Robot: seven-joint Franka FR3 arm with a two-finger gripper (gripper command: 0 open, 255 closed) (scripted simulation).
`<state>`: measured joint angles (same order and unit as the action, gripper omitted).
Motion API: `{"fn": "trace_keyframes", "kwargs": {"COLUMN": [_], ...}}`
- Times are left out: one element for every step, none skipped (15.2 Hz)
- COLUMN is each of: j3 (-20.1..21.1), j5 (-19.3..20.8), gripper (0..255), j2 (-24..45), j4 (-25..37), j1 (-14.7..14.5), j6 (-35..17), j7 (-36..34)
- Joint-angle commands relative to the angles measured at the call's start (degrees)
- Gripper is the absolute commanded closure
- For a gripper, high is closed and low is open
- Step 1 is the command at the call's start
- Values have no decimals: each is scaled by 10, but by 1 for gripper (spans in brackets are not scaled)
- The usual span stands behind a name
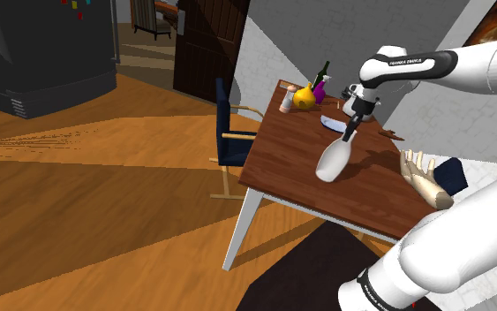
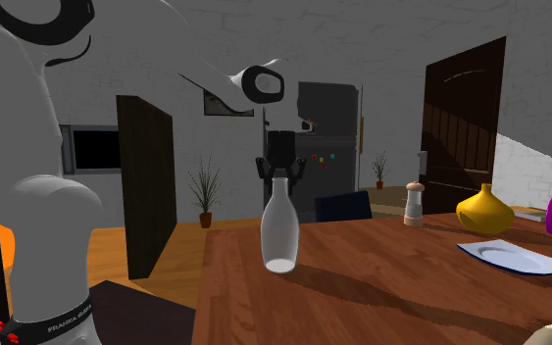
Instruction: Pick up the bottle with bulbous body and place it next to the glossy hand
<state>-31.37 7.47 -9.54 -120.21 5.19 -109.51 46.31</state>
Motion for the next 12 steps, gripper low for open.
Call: {"fn": "trace_keyframes", "kwargs": {"j3": [1,2,3,3,4,5,5,6,6,7,7,8], "j5": [1,1,1,2,2,2,2,2,2,2,2,1], "gripper": [255,255,255,255,255,255,255,255,255,255,255,255], "j2": [-3,-4,-6,-7,-8,-9,-10,-11,-11,-12,-12,-12], "j4": [9,16,22,29,35,42,49,56,63,71,78,86], "j1": [0,-1,-1,-1,-1,-1,-2,-2,-2,-2,-3,-3], "j6": [12,20,27,35,43,51,58,66,74,81,89,97], "j7": [-1,-1,-1,-1,-1,-1,-1,-1,-1,-1,0,0]}}
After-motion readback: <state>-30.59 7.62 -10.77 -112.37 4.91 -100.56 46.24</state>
